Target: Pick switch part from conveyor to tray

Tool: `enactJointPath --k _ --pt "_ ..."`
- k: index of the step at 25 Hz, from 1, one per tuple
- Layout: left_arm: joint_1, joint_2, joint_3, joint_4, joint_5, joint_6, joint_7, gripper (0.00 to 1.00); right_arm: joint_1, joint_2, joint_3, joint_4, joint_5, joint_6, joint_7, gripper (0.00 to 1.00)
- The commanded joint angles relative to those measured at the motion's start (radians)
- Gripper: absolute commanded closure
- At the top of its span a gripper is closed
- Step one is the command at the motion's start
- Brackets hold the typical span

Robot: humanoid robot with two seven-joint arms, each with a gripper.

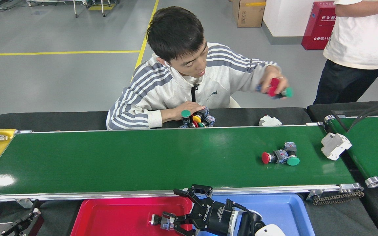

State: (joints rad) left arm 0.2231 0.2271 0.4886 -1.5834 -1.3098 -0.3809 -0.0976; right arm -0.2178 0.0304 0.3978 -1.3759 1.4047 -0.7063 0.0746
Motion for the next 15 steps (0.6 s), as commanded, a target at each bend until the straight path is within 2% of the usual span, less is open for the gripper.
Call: enactJointPath --k 1,4,6,8,11,15 --pt "-0.007 0.011 0.011 -0.009 0.003 -0.003 0.002 0.00 0.018 0.005 -0.088 -0.037 -0.006 0.073 -0.013 0.00" --pt "-0.005 0.011 0.011 -0.012 0.003 -0.003 0.002 0.00 0.138 0.006 -0.293 -0.084 -0.006 0.278 -0.055 0.01" --pt "-0.005 0.011 0.010 -0.012 0.003 -0.003 0.002 0.00 0.225 -0.006 -0.358 -0.106 -0.004 0.413 -0.171 0.00" --pt "-0.005 0.012 0.011 -0.010 0.003 -0.003 0.002 0.00 0.291 -0.032 -0.402 -0.135 -0.006 0.504 -0.210 0.00" --pt "-0.005 0.012 0.011 -0.009 0.003 -0.003 0.002 0.00 0.374 -0.044 -0.455 -0.187 -0.006 0.542 -0.207 0.00" --pt "-0.005 0.012 0.013 -0.006 0.003 -0.003 0.002 0.00 0.380 -0.029 -0.458 -0.219 -0.006 0.553 -0.184 0.00"
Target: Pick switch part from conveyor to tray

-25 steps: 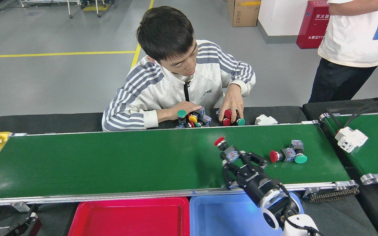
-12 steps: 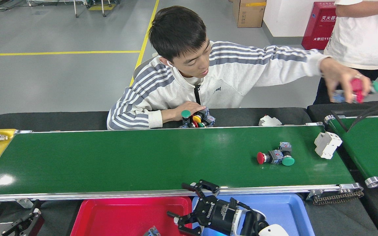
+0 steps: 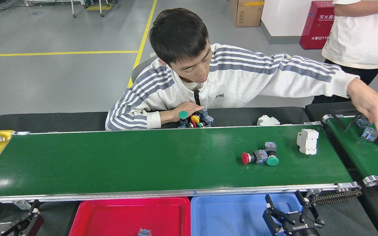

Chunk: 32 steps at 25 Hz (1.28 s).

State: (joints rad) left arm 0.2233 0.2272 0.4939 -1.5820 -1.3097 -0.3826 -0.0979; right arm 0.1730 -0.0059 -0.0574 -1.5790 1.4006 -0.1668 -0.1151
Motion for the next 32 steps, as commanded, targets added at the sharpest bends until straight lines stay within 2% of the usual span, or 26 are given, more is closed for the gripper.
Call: enactJointPath --k 1,7,11,15,25,32 --pt "-0.004 0.014 0.008 -0.007 0.003 -0.001 0.003 0.00 -0.021 0.012 -0.002 -0.013 -0.002 0.020 0.011 0.00" --pt "-0.002 0.017 0.006 -0.007 0.001 -0.001 0.003 0.00 -0.141 0.021 0.065 0.027 0.009 0.027 0.081 0.00" --pt "-0.004 0.018 0.006 -0.006 0.003 -0.002 0.003 0.00 -0.251 0.020 0.163 0.123 0.012 0.112 0.118 0.00" --pt "-0.004 0.020 0.005 -0.006 0.001 -0.002 0.003 0.00 -0.374 0.015 0.269 0.263 0.011 0.182 0.123 0.00" --pt "-0.004 0.020 -0.002 -0.004 0.001 -0.002 0.003 0.00 -0.491 0.084 0.346 0.384 0.011 0.184 0.167 0.00" --pt "-0.005 0.020 -0.002 0.002 0.001 -0.002 0.003 0.00 -0.596 0.127 0.366 0.524 0.009 0.182 0.175 0.00"
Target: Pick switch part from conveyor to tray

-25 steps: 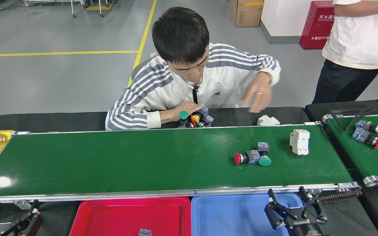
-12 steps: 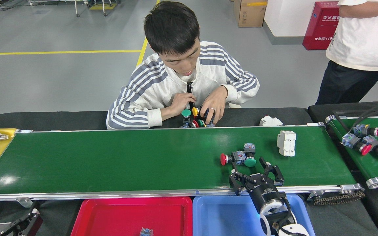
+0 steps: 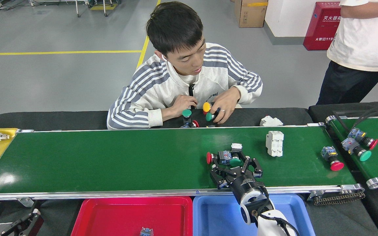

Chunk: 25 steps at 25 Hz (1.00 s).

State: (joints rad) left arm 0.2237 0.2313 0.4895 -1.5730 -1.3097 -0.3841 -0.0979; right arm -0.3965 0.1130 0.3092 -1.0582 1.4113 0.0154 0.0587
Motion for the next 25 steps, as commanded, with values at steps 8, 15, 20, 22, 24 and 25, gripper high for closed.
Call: enactJointPath --k 8,15,20,22,24,25 --pt "-0.012 0.019 0.003 0.013 0.001 -0.001 0.003 0.00 -0.053 0.031 0.054 0.061 -0.003 -0.008 0.004 0.47" --pt "-0.015 0.019 0.001 0.011 0.001 -0.001 0.003 0.00 -0.064 0.020 0.102 0.055 -0.008 -0.012 0.007 0.93" --pt "-0.017 0.019 0.000 0.011 0.001 -0.001 0.003 0.00 -0.059 0.020 0.103 0.035 -0.009 -0.031 0.001 0.94" --pt "-0.017 0.019 0.000 0.013 0.001 -0.001 0.004 0.00 -0.038 0.019 0.105 -0.017 -0.009 -0.048 0.000 0.95" --pt "-0.017 0.019 0.000 0.013 0.001 -0.001 0.003 0.00 0.018 0.019 0.122 -0.118 -0.008 -0.068 0.000 0.95" --pt "-0.017 0.019 0.000 0.013 0.001 -0.001 0.003 0.00 0.054 0.017 0.142 -0.187 -0.008 -0.091 0.000 0.95"
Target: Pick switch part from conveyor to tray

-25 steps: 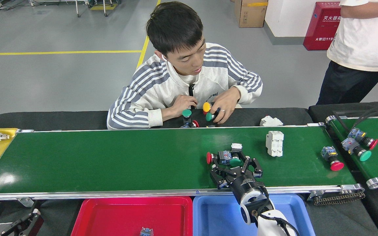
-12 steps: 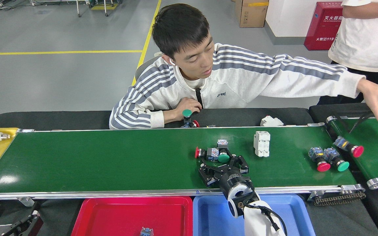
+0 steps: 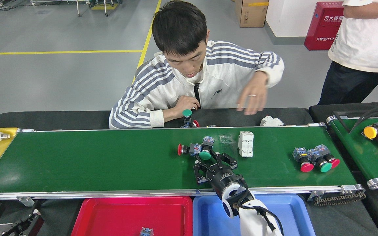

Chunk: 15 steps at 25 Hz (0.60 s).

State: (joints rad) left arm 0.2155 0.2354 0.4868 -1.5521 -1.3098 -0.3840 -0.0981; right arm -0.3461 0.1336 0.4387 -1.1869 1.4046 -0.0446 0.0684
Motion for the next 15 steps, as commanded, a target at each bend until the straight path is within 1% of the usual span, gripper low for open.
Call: enactJointPath --k 1,3,4,5,6,7,8,11,13,14,15 --pt "-0.010 0.015 0.003 -0.008 0.001 -0.001 0.003 0.00 0.035 -0.008 0.034 -0.106 0.001 -0.051 -0.009 0.95" --pt "-0.010 0.015 0.003 -0.006 0.001 -0.001 0.004 0.00 0.105 -0.035 0.092 -0.217 0.002 -0.103 -0.007 0.94" --pt "-0.010 0.015 0.003 -0.005 0.001 -0.001 0.003 0.00 0.142 -0.055 0.129 -0.264 0.002 -0.130 -0.009 0.91" --pt "-0.010 0.015 0.003 -0.005 0.001 -0.001 0.004 0.00 0.170 -0.074 0.164 -0.292 0.002 -0.155 -0.012 0.67" --pt "-0.010 0.015 0.003 -0.005 0.001 -0.001 0.004 0.00 0.185 -0.078 0.190 -0.301 0.005 -0.166 -0.013 0.27" --pt "-0.008 0.015 0.003 -0.006 0.001 -0.001 0.003 0.00 0.199 -0.080 0.224 -0.306 0.005 -0.175 -0.015 0.00" --pt "-0.010 0.015 0.003 -0.005 0.001 -0.001 0.004 0.00 0.197 -0.081 0.250 -0.304 0.005 -0.173 -0.015 0.00" --pt "-0.008 0.016 0.003 -0.006 0.001 -0.003 0.004 0.00 0.208 -0.081 0.256 -0.313 0.004 -0.173 -0.010 0.00" --pt "-0.007 0.016 0.006 -0.006 0.001 -0.003 0.004 0.00 0.219 -0.084 0.238 -0.359 -0.004 -0.161 -0.009 0.00" --pt "-0.005 0.015 0.009 -0.006 0.001 -0.003 0.004 0.00 0.237 -0.095 0.193 -0.385 -0.004 -0.149 -0.012 0.00" --pt "-0.004 0.015 0.010 -0.005 0.001 -0.003 0.004 0.00 0.277 -0.101 0.114 -0.418 -0.004 -0.117 -0.016 0.00"
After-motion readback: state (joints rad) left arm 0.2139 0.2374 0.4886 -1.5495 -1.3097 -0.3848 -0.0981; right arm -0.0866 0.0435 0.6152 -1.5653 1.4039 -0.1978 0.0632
